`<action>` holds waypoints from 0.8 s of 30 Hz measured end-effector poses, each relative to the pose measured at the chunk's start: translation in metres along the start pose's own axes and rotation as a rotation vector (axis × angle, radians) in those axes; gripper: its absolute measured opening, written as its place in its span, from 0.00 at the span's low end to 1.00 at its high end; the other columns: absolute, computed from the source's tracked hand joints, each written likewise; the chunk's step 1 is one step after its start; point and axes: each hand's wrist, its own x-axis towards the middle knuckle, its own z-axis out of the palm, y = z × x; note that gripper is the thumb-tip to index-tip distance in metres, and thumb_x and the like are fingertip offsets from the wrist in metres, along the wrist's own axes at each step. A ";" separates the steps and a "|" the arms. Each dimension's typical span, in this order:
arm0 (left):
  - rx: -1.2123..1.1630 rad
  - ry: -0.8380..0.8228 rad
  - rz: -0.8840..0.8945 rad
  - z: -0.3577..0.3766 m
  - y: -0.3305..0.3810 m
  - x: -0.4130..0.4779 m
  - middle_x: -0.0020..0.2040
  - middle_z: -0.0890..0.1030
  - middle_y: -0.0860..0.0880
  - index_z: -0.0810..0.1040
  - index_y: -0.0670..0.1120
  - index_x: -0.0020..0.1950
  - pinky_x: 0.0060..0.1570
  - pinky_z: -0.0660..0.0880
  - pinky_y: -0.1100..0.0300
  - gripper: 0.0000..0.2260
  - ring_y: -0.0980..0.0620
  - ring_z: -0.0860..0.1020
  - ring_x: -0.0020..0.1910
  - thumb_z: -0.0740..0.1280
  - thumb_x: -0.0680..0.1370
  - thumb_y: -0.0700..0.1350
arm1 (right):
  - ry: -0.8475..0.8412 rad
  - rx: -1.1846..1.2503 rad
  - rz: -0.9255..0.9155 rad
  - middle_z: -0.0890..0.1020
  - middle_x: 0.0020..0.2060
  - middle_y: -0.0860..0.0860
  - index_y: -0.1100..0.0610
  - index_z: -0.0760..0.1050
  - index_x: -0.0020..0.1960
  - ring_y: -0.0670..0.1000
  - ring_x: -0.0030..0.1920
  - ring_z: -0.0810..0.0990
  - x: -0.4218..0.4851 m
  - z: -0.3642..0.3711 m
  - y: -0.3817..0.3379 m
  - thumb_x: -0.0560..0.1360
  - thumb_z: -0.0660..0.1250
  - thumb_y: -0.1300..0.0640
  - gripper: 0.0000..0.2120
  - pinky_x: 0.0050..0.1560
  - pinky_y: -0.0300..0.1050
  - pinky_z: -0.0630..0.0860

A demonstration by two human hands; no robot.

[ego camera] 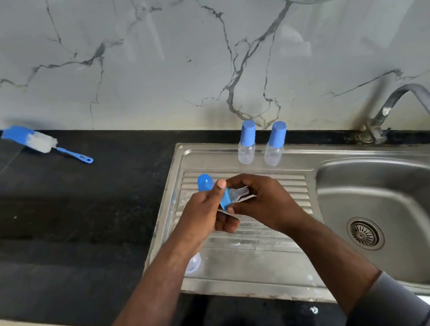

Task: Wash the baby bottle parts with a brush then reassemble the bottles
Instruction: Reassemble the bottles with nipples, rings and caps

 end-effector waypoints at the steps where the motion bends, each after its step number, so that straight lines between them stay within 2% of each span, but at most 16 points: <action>1: 0.056 0.016 -0.017 -0.003 -0.002 -0.001 0.39 0.84 0.45 0.81 0.45 0.54 0.36 0.81 0.56 0.25 0.44 0.85 0.37 0.57 0.81 0.64 | 0.007 0.011 0.015 0.85 0.49 0.43 0.50 0.82 0.57 0.46 0.49 0.83 0.000 0.004 0.004 0.66 0.81 0.61 0.22 0.54 0.47 0.81; 3: 0.187 0.107 -0.020 -0.018 -0.009 -0.004 0.42 0.86 0.48 0.81 0.47 0.54 0.32 0.78 0.58 0.24 0.46 0.84 0.35 0.56 0.81 0.65 | 0.013 0.041 0.046 0.85 0.49 0.44 0.50 0.82 0.57 0.46 0.48 0.83 -0.001 0.016 0.012 0.65 0.81 0.62 0.22 0.55 0.48 0.81; 6: 0.330 0.310 0.061 -0.043 -0.024 -0.009 0.44 0.85 0.51 0.81 0.49 0.51 0.33 0.76 0.54 0.16 0.51 0.81 0.31 0.61 0.82 0.59 | -0.003 -0.007 0.116 0.85 0.48 0.44 0.48 0.82 0.54 0.46 0.47 0.83 -0.005 0.033 0.026 0.64 0.82 0.61 0.22 0.54 0.48 0.80; 8: 0.412 0.420 0.102 -0.053 -0.035 -0.012 0.43 0.84 0.50 0.82 0.50 0.48 0.39 0.76 0.51 0.14 0.51 0.81 0.37 0.62 0.82 0.56 | -0.027 -0.035 0.155 0.84 0.48 0.44 0.48 0.81 0.55 0.46 0.46 0.82 -0.010 0.041 0.034 0.64 0.81 0.61 0.22 0.54 0.48 0.80; 10: 0.611 0.484 0.127 -0.063 -0.051 -0.020 0.50 0.82 0.52 0.81 0.52 0.54 0.47 0.76 0.54 0.14 0.51 0.81 0.49 0.65 0.79 0.60 | -0.064 -0.019 0.188 0.83 0.49 0.43 0.48 0.81 0.56 0.46 0.43 0.82 -0.012 0.053 0.039 0.65 0.80 0.62 0.22 0.54 0.47 0.80; 11: 0.749 0.454 0.113 -0.066 -0.058 -0.023 0.57 0.80 0.52 0.79 0.54 0.62 0.53 0.76 0.53 0.20 0.51 0.79 0.56 0.66 0.76 0.65 | -0.082 -0.018 0.195 0.83 0.50 0.43 0.48 0.81 0.57 0.45 0.42 0.81 -0.013 0.057 0.040 0.65 0.79 0.63 0.23 0.53 0.45 0.80; 13: 0.985 0.300 -0.015 -0.068 -0.075 -0.031 0.71 0.69 0.51 0.67 0.57 0.74 0.63 0.74 0.48 0.37 0.49 0.71 0.68 0.69 0.69 0.71 | -0.124 -0.040 0.190 0.83 0.50 0.43 0.50 0.80 0.57 0.43 0.42 0.80 -0.013 0.067 0.043 0.66 0.79 0.64 0.22 0.51 0.39 0.77; 14: 1.054 0.232 -0.067 -0.067 -0.083 -0.035 0.75 0.63 0.51 0.61 0.58 0.76 0.65 0.72 0.46 0.42 0.48 0.68 0.71 0.71 0.67 0.71 | -0.145 -0.053 0.183 0.82 0.51 0.42 0.50 0.80 0.57 0.43 0.43 0.80 -0.014 0.071 0.044 0.66 0.79 0.65 0.22 0.50 0.36 0.76; 16: 1.094 0.193 -0.040 -0.061 -0.095 -0.038 0.75 0.61 0.51 0.58 0.58 0.75 0.65 0.73 0.46 0.42 0.47 0.68 0.71 0.74 0.68 0.67 | -0.153 -0.071 0.166 0.82 0.52 0.42 0.51 0.79 0.57 0.43 0.46 0.80 -0.015 0.078 0.045 0.67 0.78 0.65 0.21 0.51 0.34 0.74; 19: 0.974 0.238 0.040 -0.060 -0.105 -0.038 0.69 0.68 0.52 0.63 0.58 0.71 0.62 0.74 0.50 0.31 0.49 0.73 0.65 0.74 0.73 0.58 | -0.136 -0.095 0.151 0.82 0.51 0.41 0.50 0.78 0.56 0.43 0.49 0.81 -0.017 0.086 0.045 0.68 0.78 0.65 0.21 0.53 0.37 0.77; 21: 0.771 0.315 0.032 -0.068 -0.105 -0.038 0.63 0.74 0.53 0.68 0.57 0.68 0.59 0.74 0.54 0.25 0.52 0.76 0.60 0.73 0.74 0.54 | -0.107 -0.087 0.144 0.82 0.51 0.41 0.48 0.78 0.56 0.44 0.50 0.81 -0.018 0.085 0.043 0.68 0.78 0.65 0.21 0.54 0.41 0.79; 24: 0.120 0.426 0.054 -0.085 -0.082 -0.036 0.56 0.80 0.49 0.77 0.56 0.59 0.48 0.81 0.54 0.14 0.52 0.82 0.51 0.74 0.76 0.49 | -0.008 -0.039 0.133 0.82 0.52 0.42 0.48 0.79 0.58 0.45 0.48 0.81 -0.016 0.074 0.033 0.68 0.78 0.65 0.23 0.54 0.45 0.80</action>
